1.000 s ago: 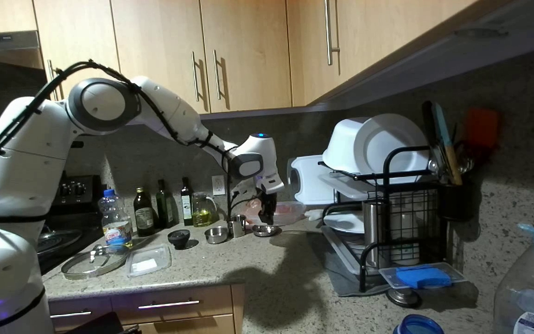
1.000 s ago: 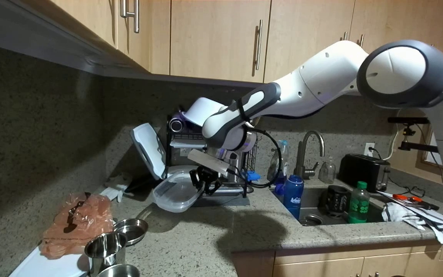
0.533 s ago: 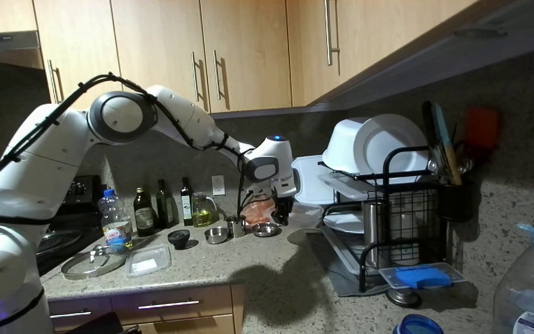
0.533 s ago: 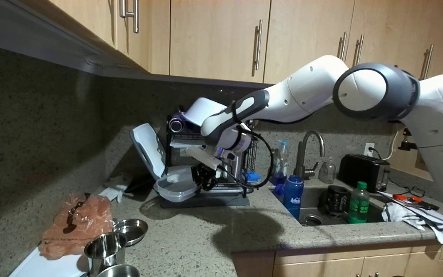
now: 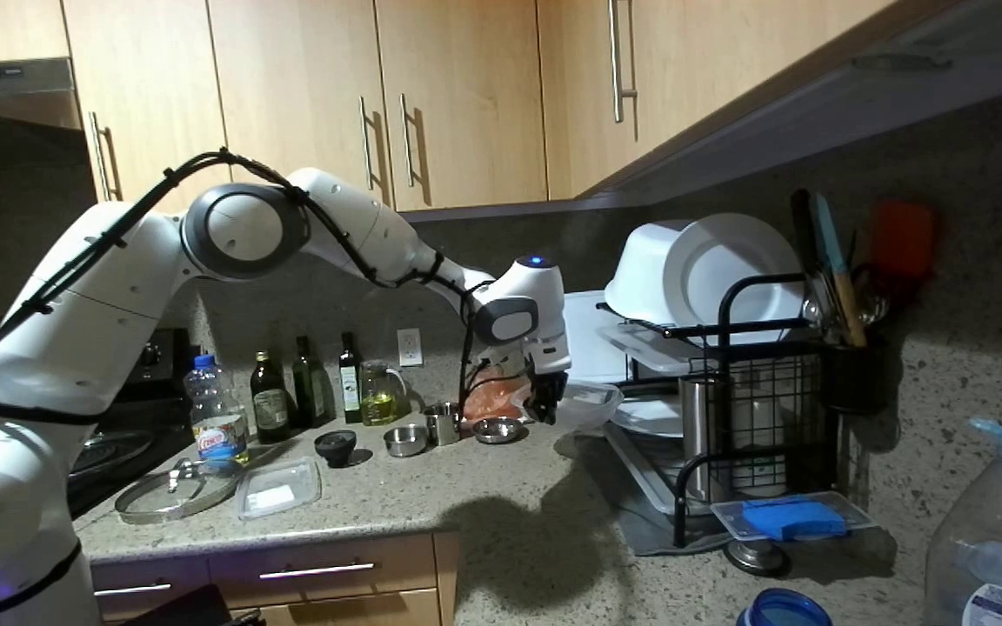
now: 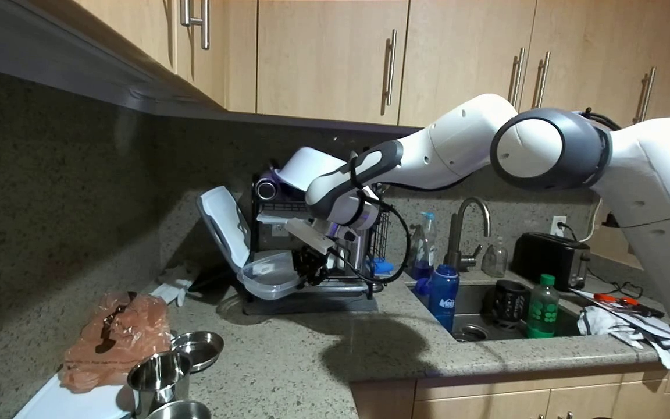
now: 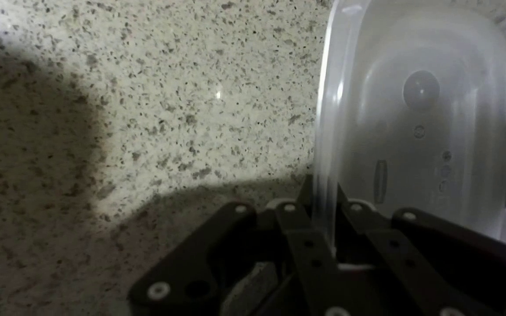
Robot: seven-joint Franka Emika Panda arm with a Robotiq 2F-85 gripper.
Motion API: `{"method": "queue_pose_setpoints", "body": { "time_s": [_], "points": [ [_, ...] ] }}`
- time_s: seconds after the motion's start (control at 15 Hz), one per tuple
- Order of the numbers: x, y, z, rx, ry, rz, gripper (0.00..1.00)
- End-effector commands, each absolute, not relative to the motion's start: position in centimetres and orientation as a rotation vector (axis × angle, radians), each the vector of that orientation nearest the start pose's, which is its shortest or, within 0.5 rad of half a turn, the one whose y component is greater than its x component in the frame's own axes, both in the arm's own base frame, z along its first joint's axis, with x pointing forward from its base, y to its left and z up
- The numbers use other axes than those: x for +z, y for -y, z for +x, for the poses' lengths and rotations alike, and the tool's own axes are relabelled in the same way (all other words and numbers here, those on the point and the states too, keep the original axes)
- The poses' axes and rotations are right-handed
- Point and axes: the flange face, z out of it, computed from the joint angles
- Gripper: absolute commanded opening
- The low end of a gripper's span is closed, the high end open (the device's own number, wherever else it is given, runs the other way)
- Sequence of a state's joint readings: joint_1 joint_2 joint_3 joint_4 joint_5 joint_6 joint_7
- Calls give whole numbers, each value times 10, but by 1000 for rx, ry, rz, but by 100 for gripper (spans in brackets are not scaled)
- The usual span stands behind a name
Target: Put the container on the drying rack.
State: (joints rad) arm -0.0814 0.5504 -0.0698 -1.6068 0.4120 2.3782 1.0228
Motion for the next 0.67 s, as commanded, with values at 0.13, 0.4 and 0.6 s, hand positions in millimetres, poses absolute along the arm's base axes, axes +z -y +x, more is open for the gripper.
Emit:
{"method": "queue_pose_setpoints", "body": {
  "time_s": [0.13, 0.4, 0.6],
  "points": [
    [326, 90, 718, -90, -1946, -1968, 1],
    [330, 98, 732, -75, -2064, -1766, 1],
    [332, 116, 737, -31, -2118, -1644, 1]
  ]
}}
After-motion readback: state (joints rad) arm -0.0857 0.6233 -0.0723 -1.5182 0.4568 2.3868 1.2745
